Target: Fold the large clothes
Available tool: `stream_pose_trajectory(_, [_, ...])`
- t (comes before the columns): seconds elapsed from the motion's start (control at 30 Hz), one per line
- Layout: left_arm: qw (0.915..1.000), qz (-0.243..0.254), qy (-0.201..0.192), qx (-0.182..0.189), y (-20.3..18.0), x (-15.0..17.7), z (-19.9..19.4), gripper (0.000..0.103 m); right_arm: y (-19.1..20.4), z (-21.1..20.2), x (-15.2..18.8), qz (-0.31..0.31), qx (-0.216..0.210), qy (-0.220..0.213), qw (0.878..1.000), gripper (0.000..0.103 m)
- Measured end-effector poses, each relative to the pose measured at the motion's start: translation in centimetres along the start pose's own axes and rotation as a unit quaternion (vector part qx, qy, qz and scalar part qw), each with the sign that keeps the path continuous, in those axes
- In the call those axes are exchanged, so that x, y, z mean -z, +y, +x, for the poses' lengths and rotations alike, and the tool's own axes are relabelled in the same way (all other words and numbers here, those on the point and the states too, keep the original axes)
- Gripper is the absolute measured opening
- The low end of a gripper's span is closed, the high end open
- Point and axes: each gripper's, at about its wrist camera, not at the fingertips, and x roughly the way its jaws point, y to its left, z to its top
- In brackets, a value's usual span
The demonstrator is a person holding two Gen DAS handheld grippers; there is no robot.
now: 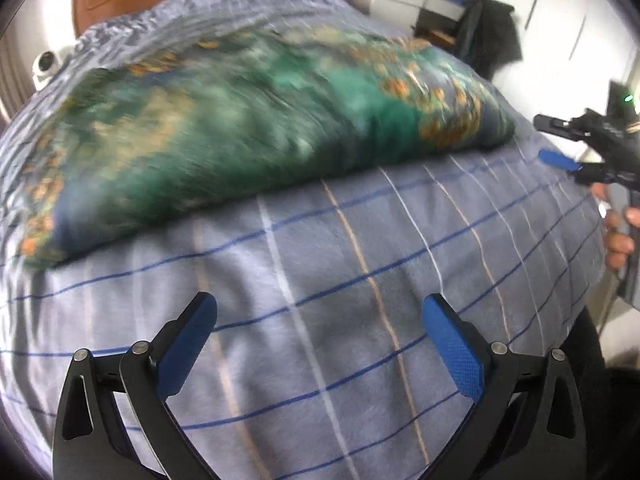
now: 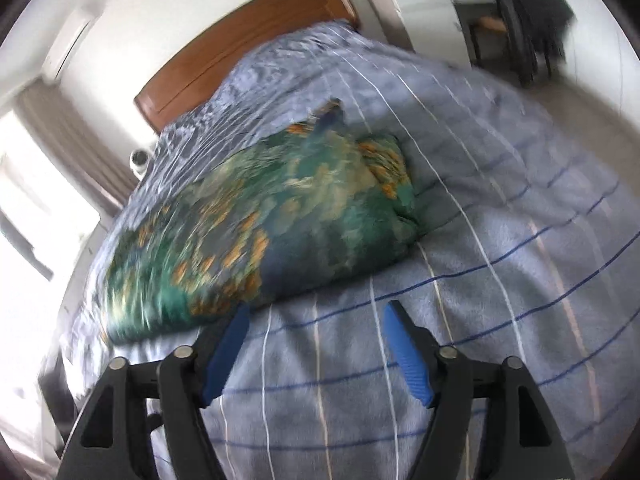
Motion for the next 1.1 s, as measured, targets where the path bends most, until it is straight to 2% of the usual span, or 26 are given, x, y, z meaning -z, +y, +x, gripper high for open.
stream_pose_trajectory(0.13, [0.9996,-0.016,-0.015,-0.016,1.3,0.1,-1.7,0.102,-2.5,2.4,-1.9,0.068,-0.036,-0.002,0.997,0.079])
stream_pose_trajectory(0.2, [0.9993,-0.027,-0.019,-0.016,1.9,0.1,-2.2,0.102,-3.3,4.3,-2.9,0.093,-0.056,0.010,0.994,0.079])
stream_pose_trajectory(0.33, [0.9991,-0.034,-0.016,-0.018,2.2,-0.8,-2.1,0.102,-4.8,8.2,-3.8,0.147,-0.059,0.033,0.987,0.085])
stream_pose_trajectory(0.4, [0.9993,-0.031,-0.015,-0.014,2.6,-1.5,-2.4,0.102,-5.5,9.4,-3.9,0.175,-0.067,0.015,0.982,0.085])
stream_pose_trajectory(0.47, [0.9993,-0.025,-0.023,-0.013,2.9,-2.9,-3.2,0.102,-5.9,9.5,-3.9,0.190,-0.067,-0.008,0.979,0.068])
stream_pose_trajectory(0.5, [0.9993,-0.022,-0.028,-0.013,2.9,-3.6,-3.7,0.102,-5.7,9.0,-3.9,0.187,-0.059,-0.024,0.980,0.048])
stream_pose_trajectory(0.53, [0.9990,-0.015,-0.040,-0.012,3.0,-5.1,-4.5,0.102,-5.2,8.5,-3.9,0.176,-0.061,-0.039,0.982,0.039])
stream_pose_trajectory(0.6, [0.9985,-0.005,-0.055,-0.001,3.0,-7.5,-5.4,0.102,-2.9,6.8,-4.2,0.113,-0.047,-0.068,0.990,0.031])
stream_pose_trajectory(0.67, [0.9969,0.009,-0.071,0.033,2.2,-11.1,-6.6,0.102,0.5,4.6,-4.5,0.029,-0.025,-0.101,0.994,0.030])
stream_pose_trajectory(0.77, [0.9921,0.035,-0.078,0.092,-0.3,-16.9,-7.1,0.102,5.2,1.8,-4.3,-0.069,-0.011,-0.140,0.988,0.029])
stream_pose_trajectory(0.9, [0.9885,0.069,-0.038,0.129,-4.4,-22.9,-5.8,0.102,12.3,-1.5,-2.8,-0.199,-0.005,-0.182,0.963,0.029])
stream_pose_trajectory(1.0, [0.9873,0.085,-0.012,0.134,-5.8,-24.7,-4.8,0.102,17.2,-2.6,-1.0,-0.285,-0.004,-0.193,0.939,0.029])
stream_pose_trajectory(1.1, [0.9870,0.061,-0.008,0.148,-4.6,-25.1,-4.8,0.102,21.2,-3.1,1.5,-0.359,0.001,-0.197,0.912,0.029])
